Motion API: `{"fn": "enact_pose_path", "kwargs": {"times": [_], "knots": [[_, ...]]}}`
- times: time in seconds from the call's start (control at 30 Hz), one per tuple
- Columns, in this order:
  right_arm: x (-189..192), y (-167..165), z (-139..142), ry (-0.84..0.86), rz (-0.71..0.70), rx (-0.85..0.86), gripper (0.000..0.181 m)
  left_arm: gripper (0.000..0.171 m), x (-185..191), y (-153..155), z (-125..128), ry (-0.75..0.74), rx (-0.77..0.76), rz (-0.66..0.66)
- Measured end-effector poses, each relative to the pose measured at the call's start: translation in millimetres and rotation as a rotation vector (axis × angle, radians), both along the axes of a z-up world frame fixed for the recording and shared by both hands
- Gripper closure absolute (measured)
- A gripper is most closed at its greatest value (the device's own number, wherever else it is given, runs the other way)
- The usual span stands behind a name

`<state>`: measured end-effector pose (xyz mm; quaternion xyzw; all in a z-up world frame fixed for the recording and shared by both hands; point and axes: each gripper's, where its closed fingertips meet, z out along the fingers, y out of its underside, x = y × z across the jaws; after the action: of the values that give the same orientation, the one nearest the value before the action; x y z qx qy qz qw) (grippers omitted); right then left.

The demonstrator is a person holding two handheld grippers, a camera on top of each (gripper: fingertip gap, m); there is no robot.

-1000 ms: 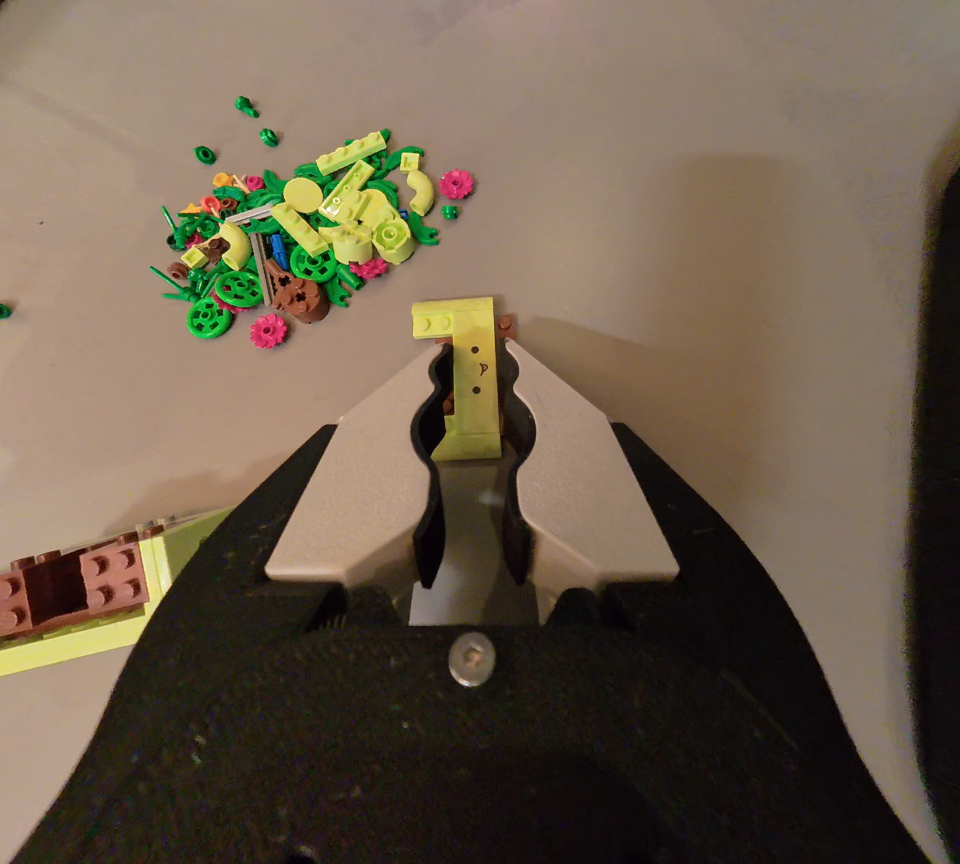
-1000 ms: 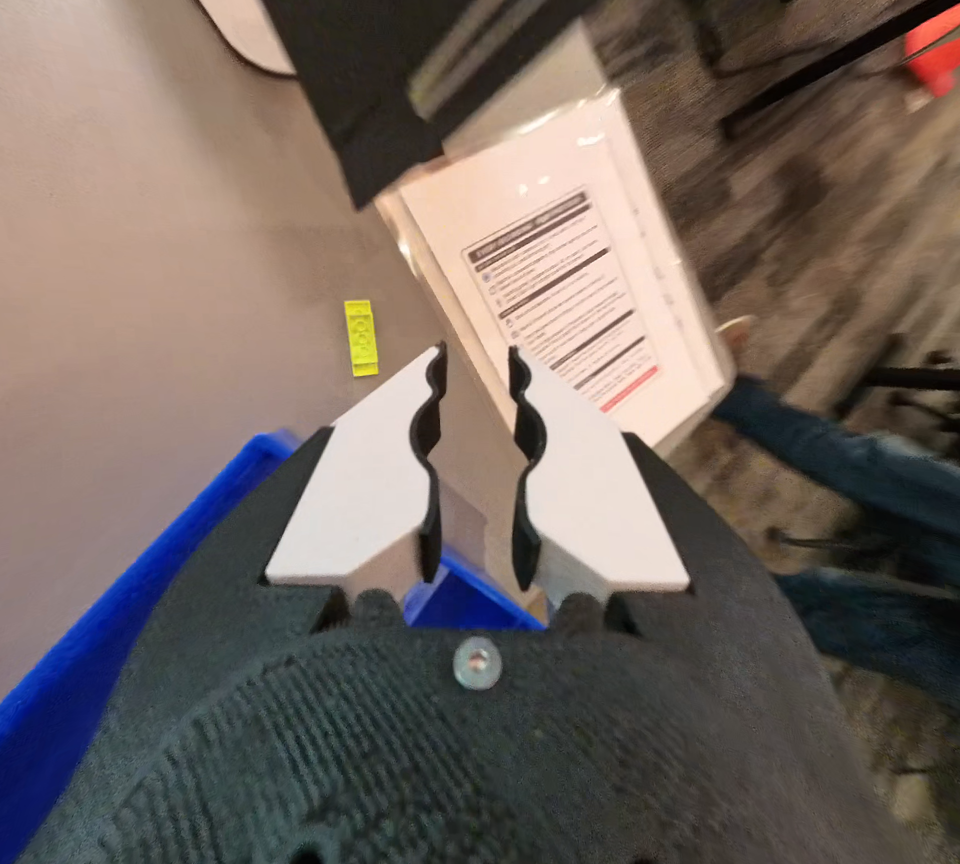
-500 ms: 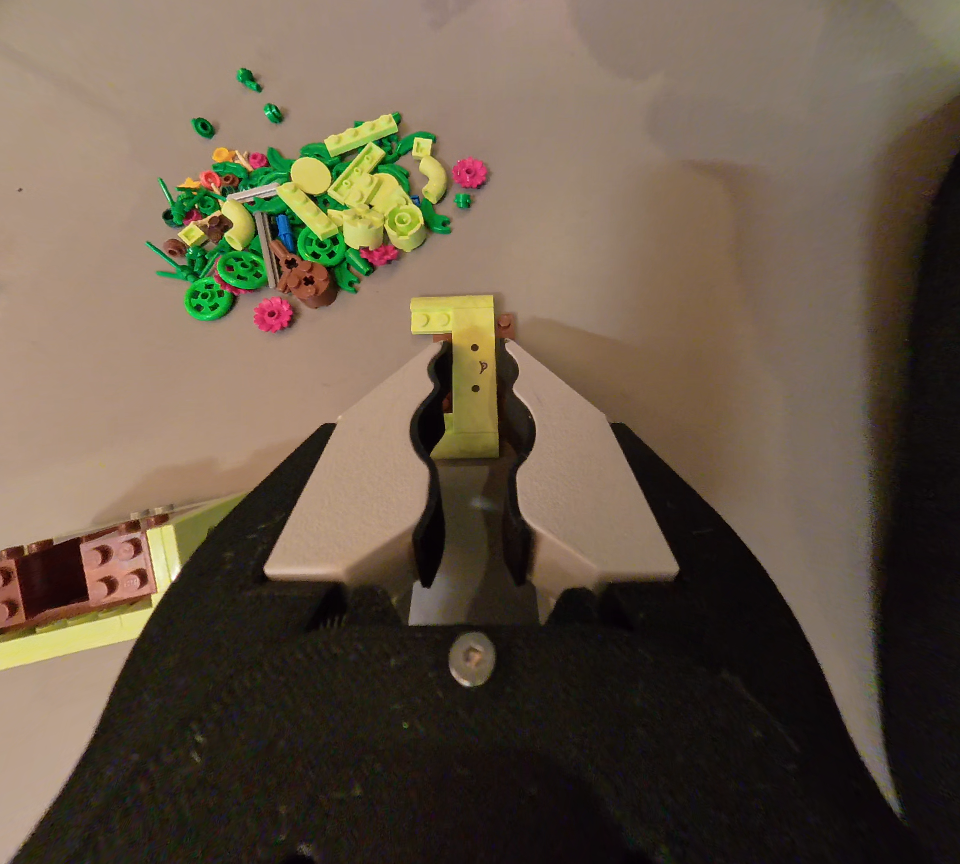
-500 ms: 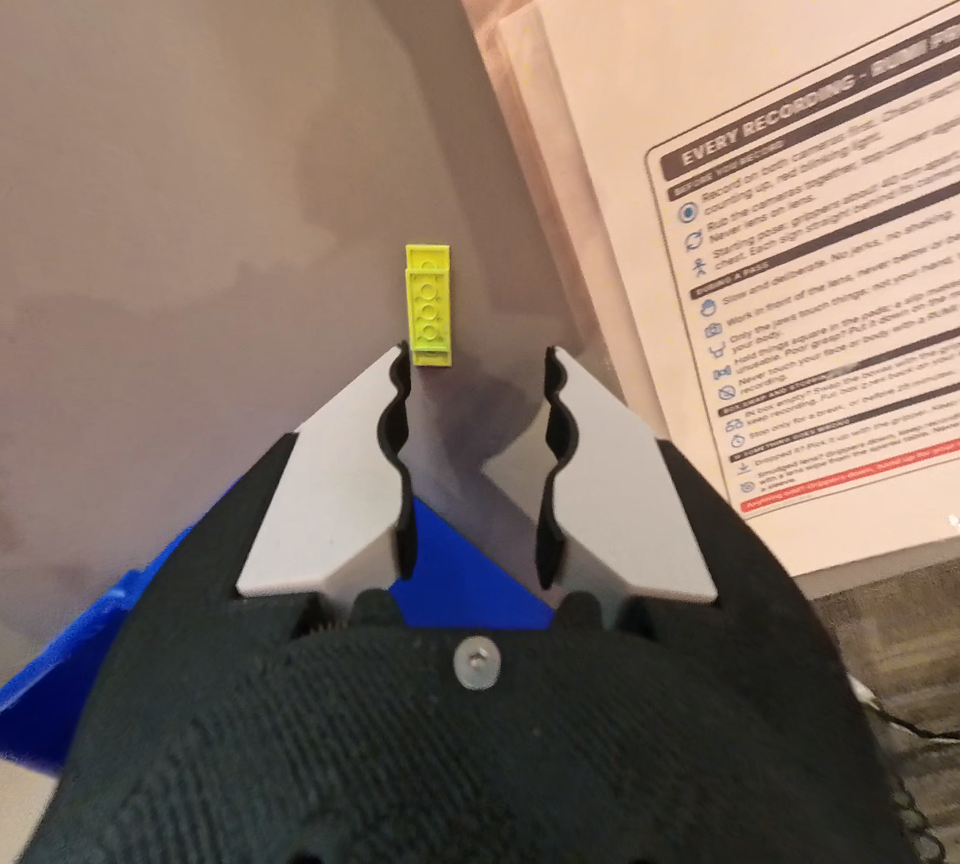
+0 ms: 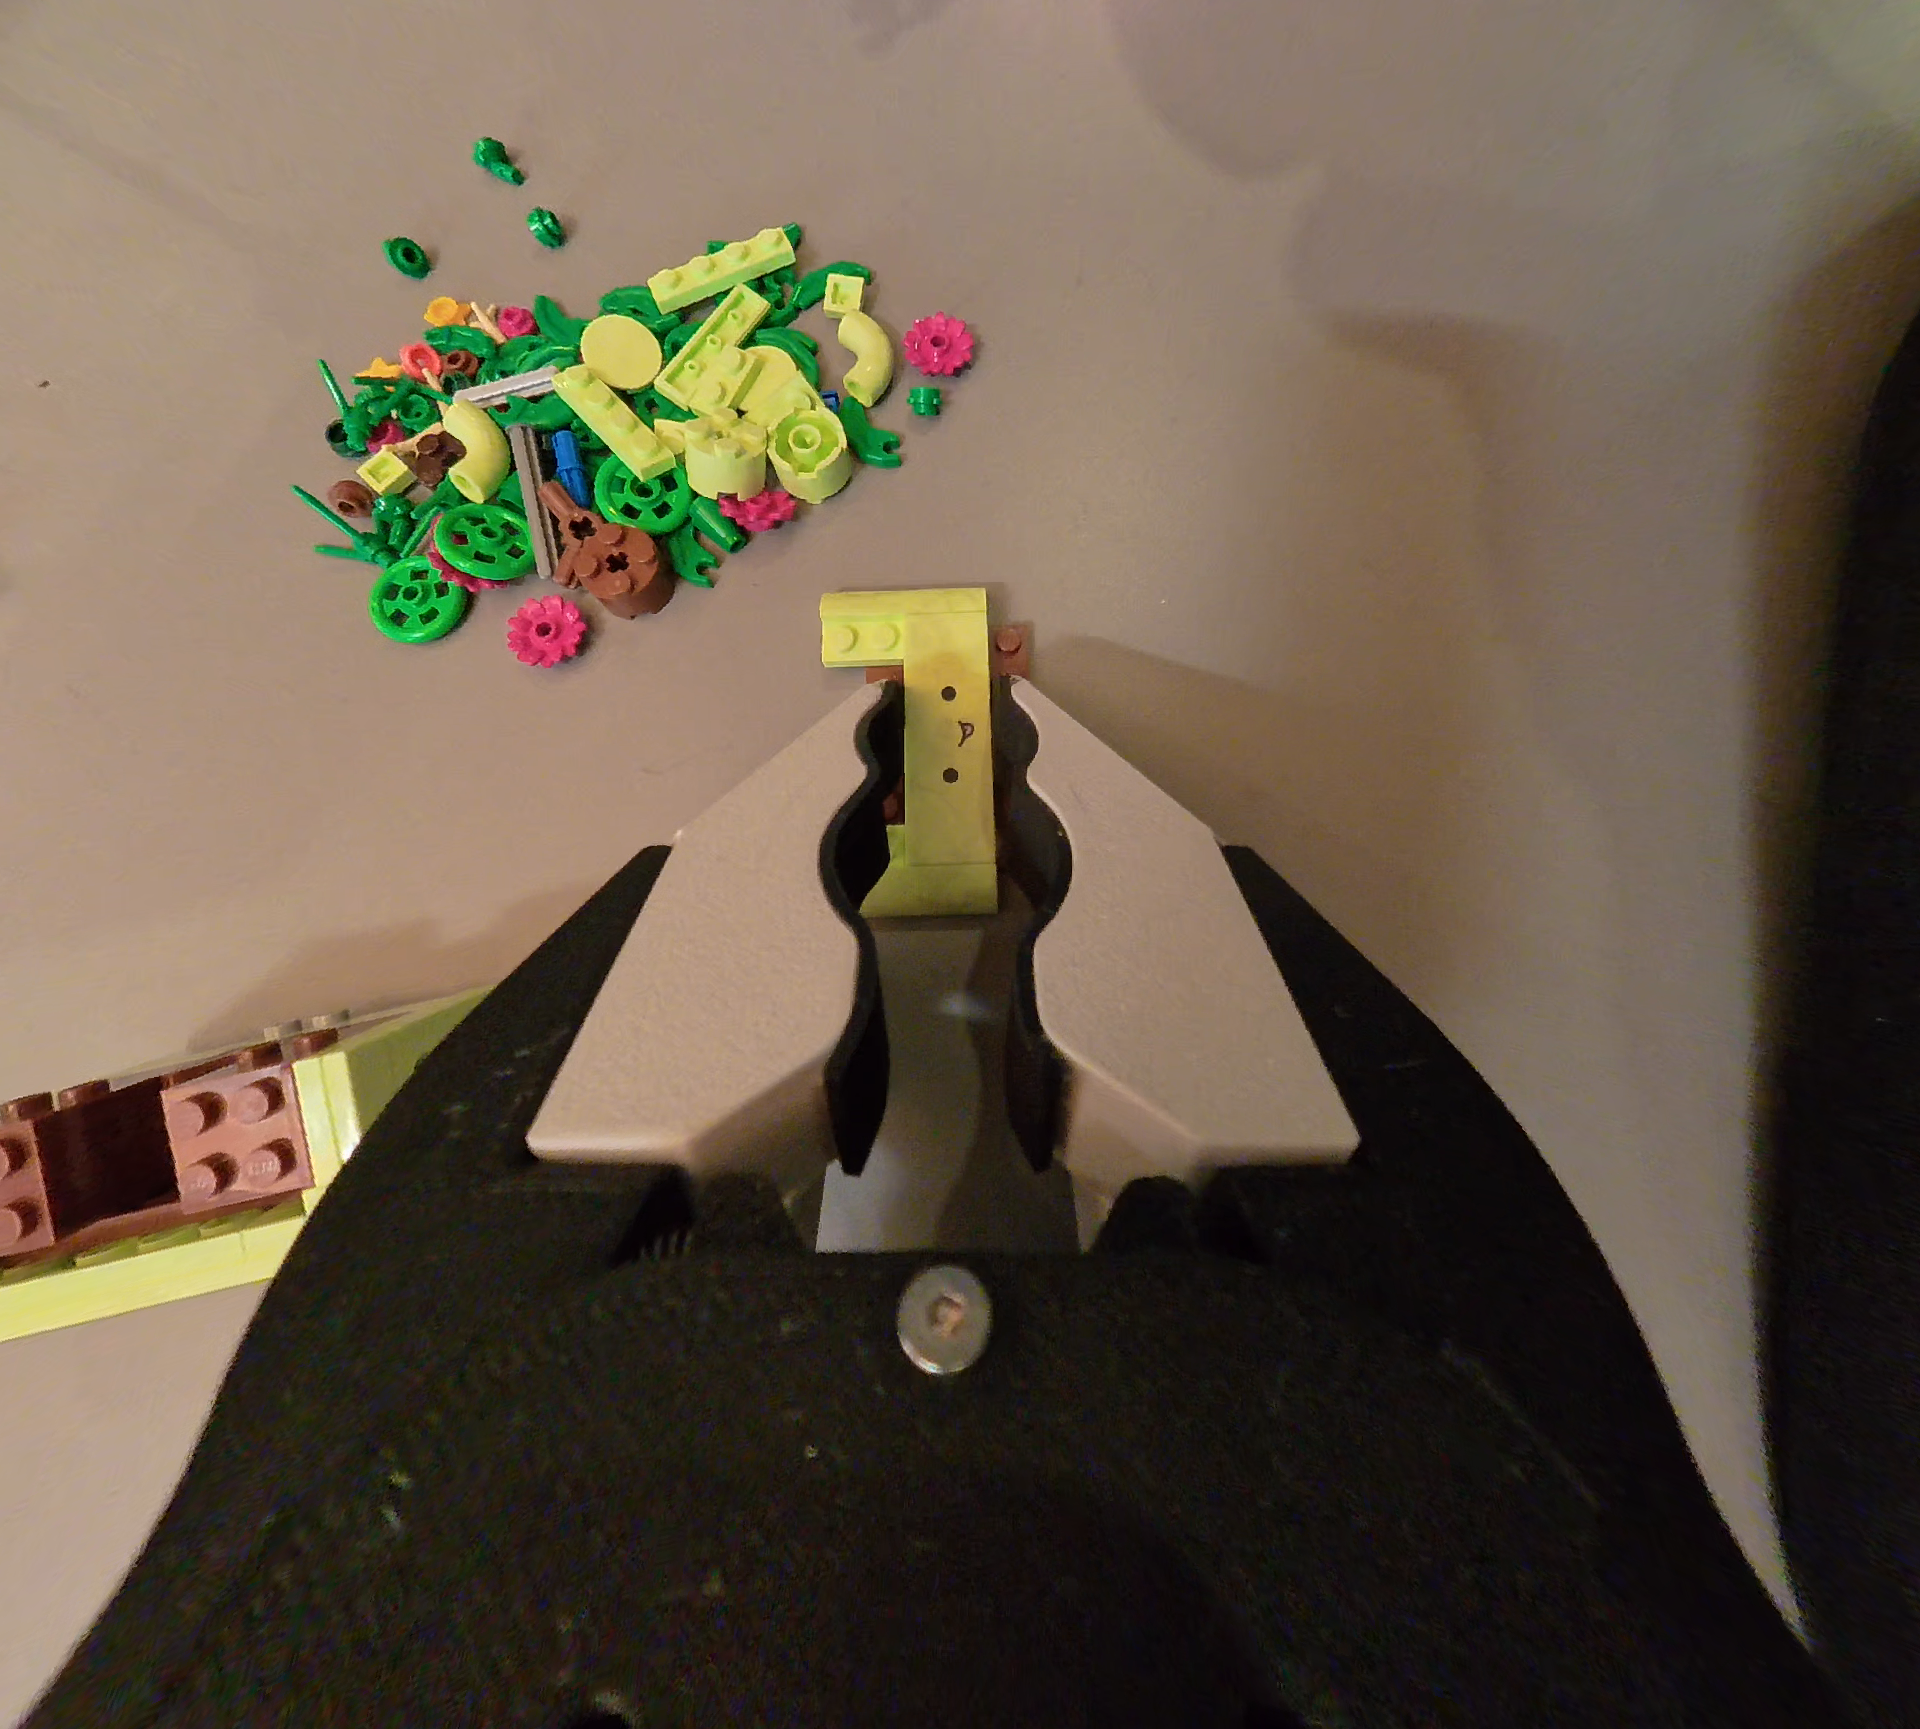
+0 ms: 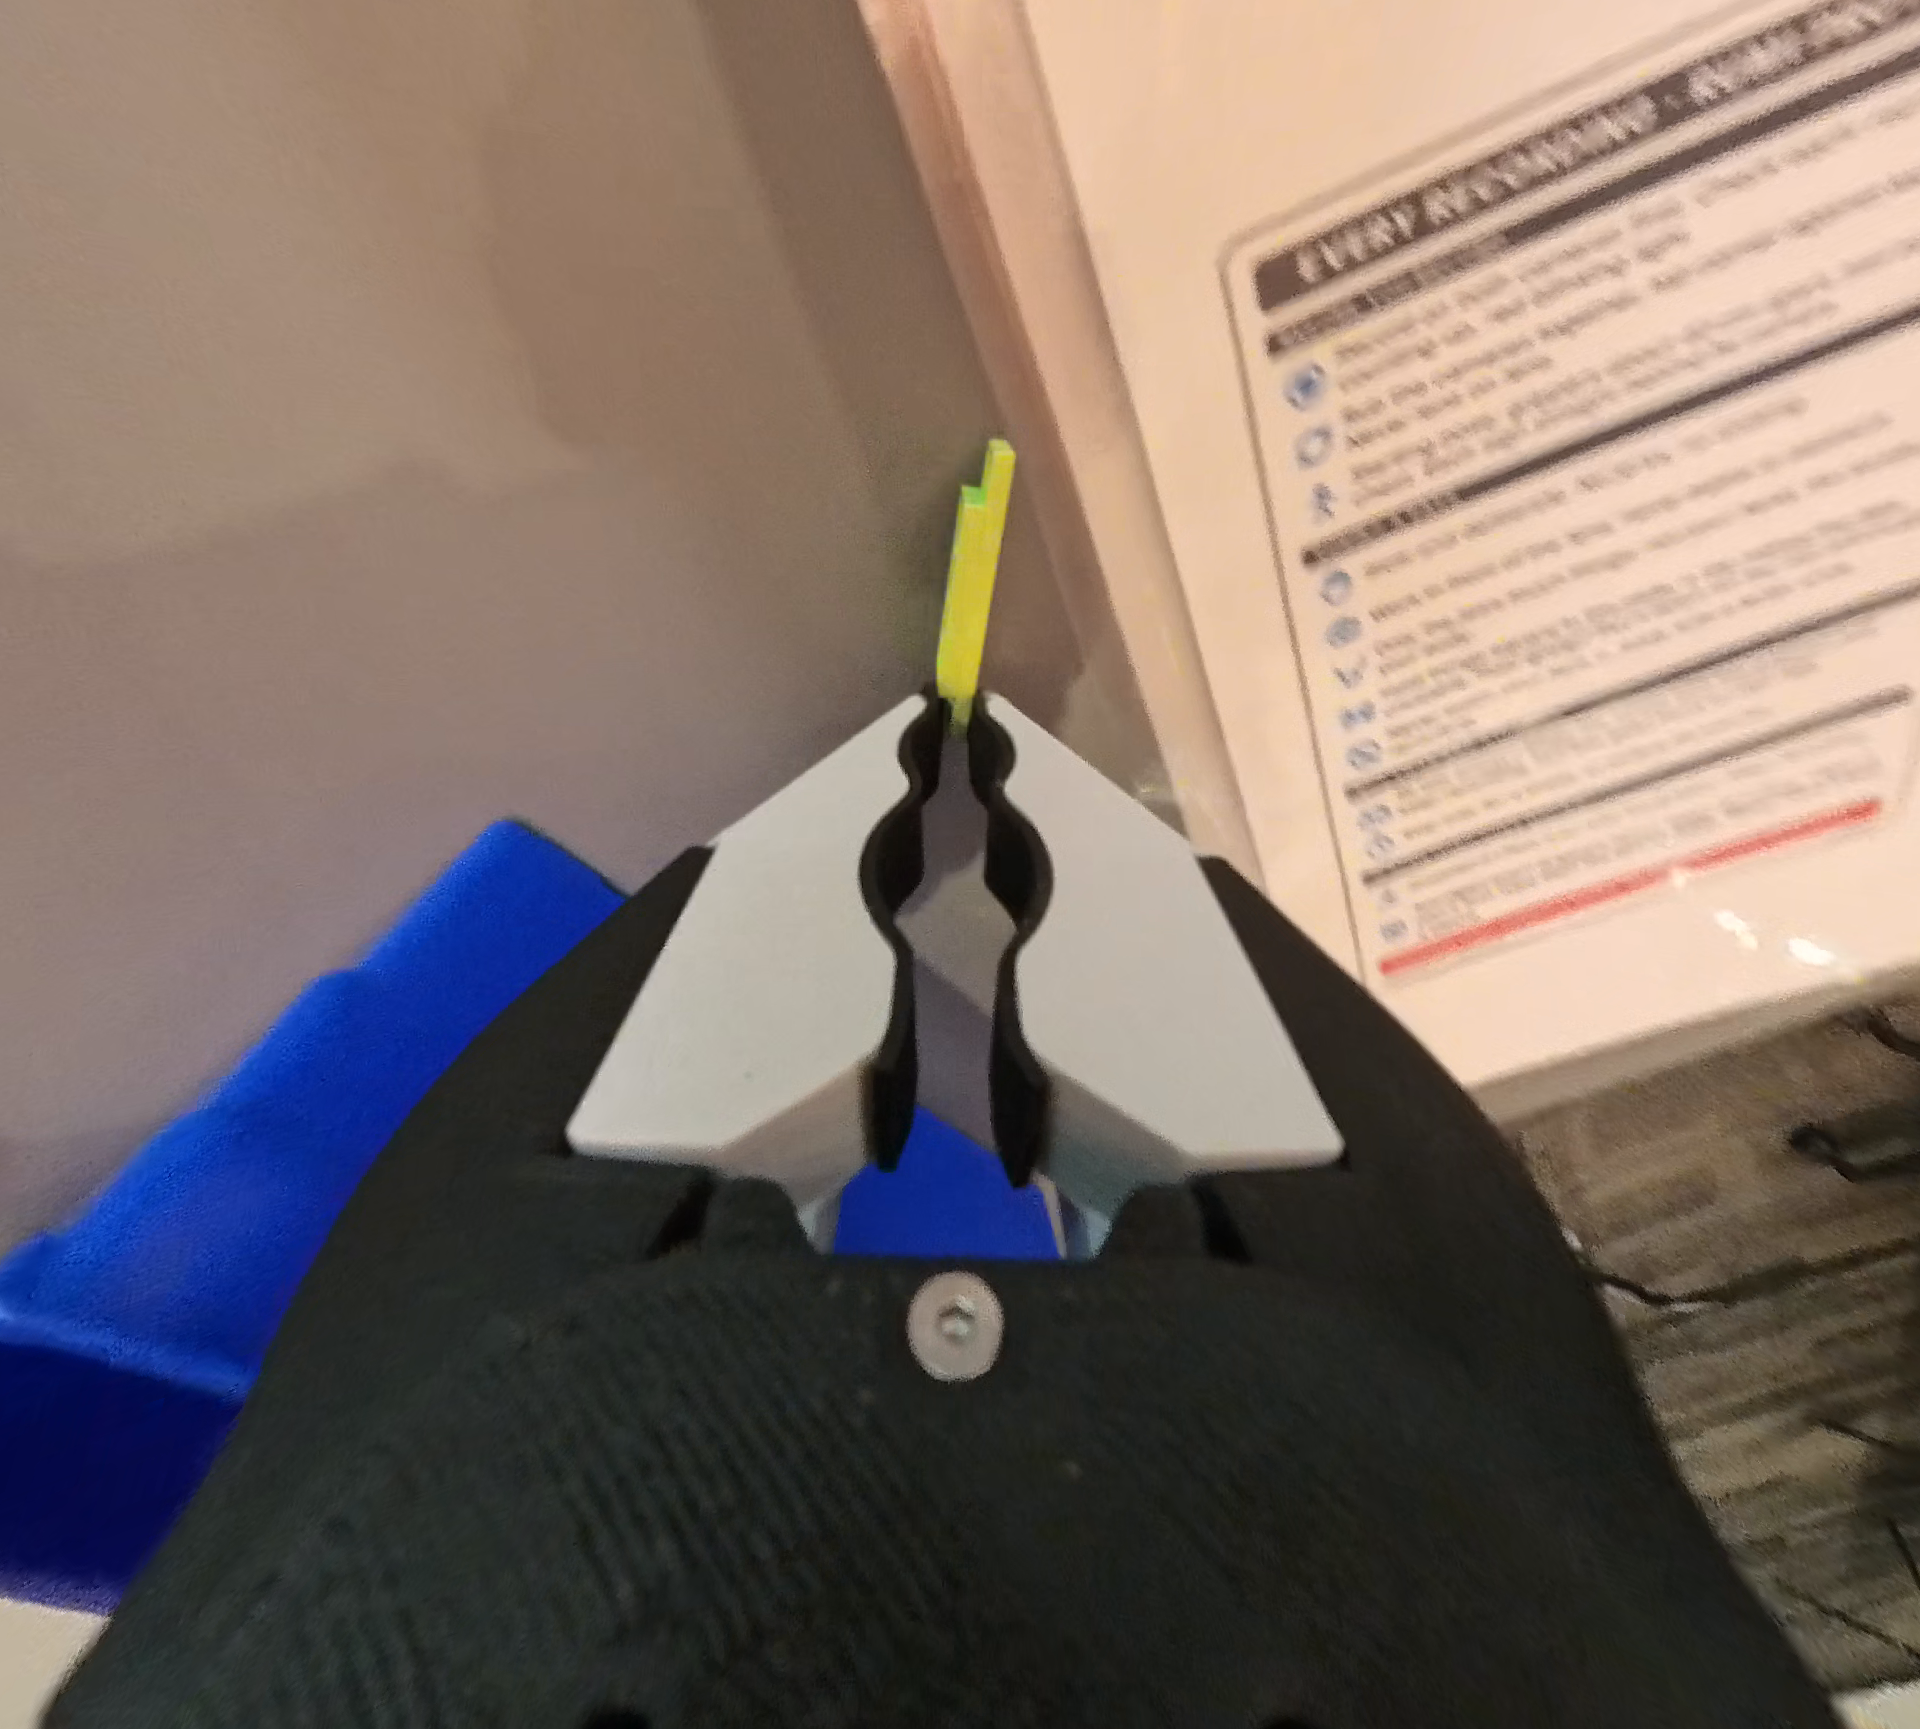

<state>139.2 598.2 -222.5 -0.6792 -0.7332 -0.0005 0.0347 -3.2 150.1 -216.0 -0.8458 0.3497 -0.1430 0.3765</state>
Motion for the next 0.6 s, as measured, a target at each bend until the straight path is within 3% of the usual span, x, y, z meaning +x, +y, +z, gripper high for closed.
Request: {"fn": "enact_pose_path", "kwargs": {"times": [0.1, 0.23, 0.37, 0.43, 0.47, 0.53, 0.6], "knots": [[15, 18, 17, 0.013, -0.039, 0.087, 0.179, 0.158, 0, 0, 0, 0.003, 0.002, -0.001], [41, 38, 59, 0.088, -0.11, 0.237, 0.178, 0.157, -4, 3, -1, 0.02, 0.014, 0.023], [53, 14, 117, 0.27, -0.135, 0.331, 0.178, 0.147, -17, 9, 0, 0.072, 0.066, 0.07], [44, -27, 152, 0.432, -0.133, 0.349, 0.178, 0.127, -21, 13, 7, 0.081, 0.128, 0.092], [33, -61, 171, 0.549, -0.121, 0.323, 0.179, 0.129, -16, 12, 16, 0.056, 0.165, 0.064], [4, -146, 205, 0.799, -0.031, 0.242, 0.179, 0.127, -4, 9, 40, -0.046, 0.247, 0.03], [-27, -248, 219, 0.99, 0.093, 0.071, 0.179, 0.116, 12, 2, 67, -0.198, 0.306, -0.025]]}}
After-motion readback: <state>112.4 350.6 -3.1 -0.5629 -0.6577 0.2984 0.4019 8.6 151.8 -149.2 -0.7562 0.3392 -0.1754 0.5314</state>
